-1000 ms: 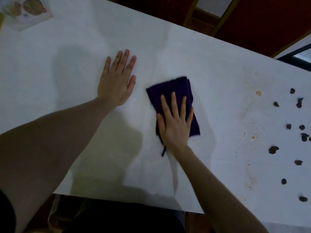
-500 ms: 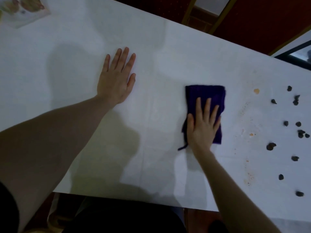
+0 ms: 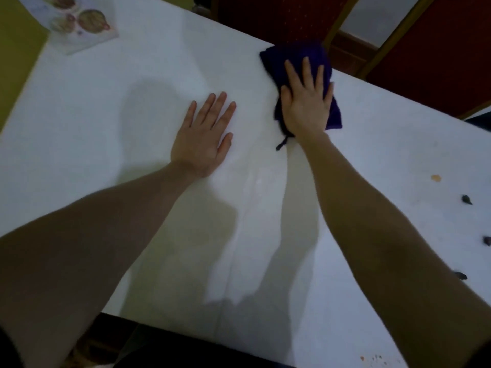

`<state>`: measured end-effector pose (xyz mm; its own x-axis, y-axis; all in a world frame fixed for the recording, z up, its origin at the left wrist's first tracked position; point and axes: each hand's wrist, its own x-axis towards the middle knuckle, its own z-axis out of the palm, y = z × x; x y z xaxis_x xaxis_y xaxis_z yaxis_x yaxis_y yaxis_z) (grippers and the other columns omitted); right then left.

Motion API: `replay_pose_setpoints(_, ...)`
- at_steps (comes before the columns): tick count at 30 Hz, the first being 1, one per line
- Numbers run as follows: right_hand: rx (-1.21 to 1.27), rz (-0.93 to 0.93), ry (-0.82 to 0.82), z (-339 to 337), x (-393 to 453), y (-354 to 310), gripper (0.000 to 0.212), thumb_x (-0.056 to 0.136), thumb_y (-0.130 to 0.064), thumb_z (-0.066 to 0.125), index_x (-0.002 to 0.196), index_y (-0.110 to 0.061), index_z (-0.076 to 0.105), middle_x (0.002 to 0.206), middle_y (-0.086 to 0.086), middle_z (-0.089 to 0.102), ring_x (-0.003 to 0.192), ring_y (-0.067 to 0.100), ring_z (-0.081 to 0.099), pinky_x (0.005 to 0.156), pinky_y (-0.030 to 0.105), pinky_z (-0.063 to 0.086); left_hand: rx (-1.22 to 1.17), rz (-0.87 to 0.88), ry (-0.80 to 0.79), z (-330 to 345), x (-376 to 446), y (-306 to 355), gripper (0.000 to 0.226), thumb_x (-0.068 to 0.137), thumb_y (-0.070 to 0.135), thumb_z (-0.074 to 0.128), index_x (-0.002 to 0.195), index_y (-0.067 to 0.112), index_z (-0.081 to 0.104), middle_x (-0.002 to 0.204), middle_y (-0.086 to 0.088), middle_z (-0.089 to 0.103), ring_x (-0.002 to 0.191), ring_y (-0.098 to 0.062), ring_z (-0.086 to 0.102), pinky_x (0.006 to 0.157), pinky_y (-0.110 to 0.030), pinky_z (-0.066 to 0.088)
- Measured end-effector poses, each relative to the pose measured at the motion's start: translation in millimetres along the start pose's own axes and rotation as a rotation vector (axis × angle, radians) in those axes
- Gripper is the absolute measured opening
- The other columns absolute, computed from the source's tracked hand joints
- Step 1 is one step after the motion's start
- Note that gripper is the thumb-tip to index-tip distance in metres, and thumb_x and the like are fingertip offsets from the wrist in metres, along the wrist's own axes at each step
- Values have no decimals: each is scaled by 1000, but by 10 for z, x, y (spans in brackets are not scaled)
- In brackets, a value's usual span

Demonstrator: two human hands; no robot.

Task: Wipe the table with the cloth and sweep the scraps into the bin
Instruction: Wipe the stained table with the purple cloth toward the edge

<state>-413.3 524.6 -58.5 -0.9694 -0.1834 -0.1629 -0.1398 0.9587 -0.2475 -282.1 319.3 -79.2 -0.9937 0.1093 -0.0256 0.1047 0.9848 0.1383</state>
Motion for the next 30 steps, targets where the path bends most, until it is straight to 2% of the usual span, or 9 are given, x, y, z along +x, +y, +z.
replay_pose_setpoints(3, -4, 144, 40, -155, 60, 509, 55, 102, -47, 24, 156, -37, 15, 166, 1, 8, 152, 30, 1, 121, 52, 0, -3, 1, 1, -5, -2, 0, 60, 103, 40, 21, 159, 18, 19, 166, -6, 15, 154, -24, 13, 124, -49, 10)
replay_pose_setpoints(7, 13, 380, 97, -279, -339, 1182, 57, 102, -48, 25, 157, -36, 14, 166, 1, 6, 152, 29, 1, 121, 51, 1, -14, -6, -9, -19, 6, 10, 61, 102, 40, 21, 159, 18, 18, 167, -6, 14, 154, -24, 12, 124, -49, 9)
replay_pose_setpoints(12, 45, 579, 151, -115, -1113, 1130, 57, 103, -49, 25, 157, -34, 11, 166, 2, 4, 152, 30, -1, 121, 51, 2, -12, -11, -17, -15, 3, -2, 62, 102, 40, 20, 159, 17, 17, 167, -7, 13, 154, -25, 11, 124, -49, 9)
replay_pose_setpoints(15, 43, 522, 158, 111, -1548, 653, 58, 102, -48, 27, 157, -35, 13, 166, 3, 5, 152, 31, 0, 120, 53, 2, -15, -6, -13, -23, 5, -1, 62, 102, 40, 21, 159, 16, 18, 167, -8, 13, 154, -26, 12, 124, -49, 9)
replay_pose_setpoints(18, 23, 310, 108, 318, -1737, 134, 59, 99, -48, 26, 156, -35, 16, 165, 2, 9, 152, 32, 2, 121, 52, 1, -12, -4, -7, -23, 4, 6, 61, 103, 40, 22, 159, 16, 17, 166, -8, 13, 154, -27, 12, 124, -50, 10)
replay_pose_setpoints(21, -28, 37, 41, 349, -1470, -114, 55, 103, -47, 26, 156, -36, 16, 165, 0, 10, 152, 31, 1, 122, 50, 0, -1, -1, -10, -16, 5, 5, 61, 103, 40, 22, 159, 17, 15, 167, -8, 12, 154, -26, 11, 124, -50, 11)
replay_pose_setpoints(23, -54, -64, 22, 267, -1117, -63, 55, 103, -49, 25, 156, -37, 17, 165, 0, 12, 152, 29, 3, 122, 50, 3, 5, -5, -17, -11, 4, 3, 61, 103, 40, 20, 159, 18, 13, 167, -8, 10, 154, -25, 10, 124, -50, 10)
replay_pose_setpoints(26, -46, -47, 16, 70, -618, 266, 56, 102, -52, 26, 156, -38, 17, 165, -1, 12, 152, 28, 5, 121, 49, 4, 9, -5, -24, -9, 6, 4, 62, 102, 41, 20, 159, 18, 13, 167, -7, 10, 154, -25, 9, 124, -49, 9)
replay_pose_setpoints(30, -6, 226, 39, -187, -439, 975, 59, 101, -55, 25, 156, -38, 14, 166, -1, 7, 152, 27, 2, 122, 50, 4, -16, -3, -15, -11, 8, 4, 61, 102, 41, 21, 159, 17, 18, 167, -7, 13, 154, -25, 11, 124, -48, 8)
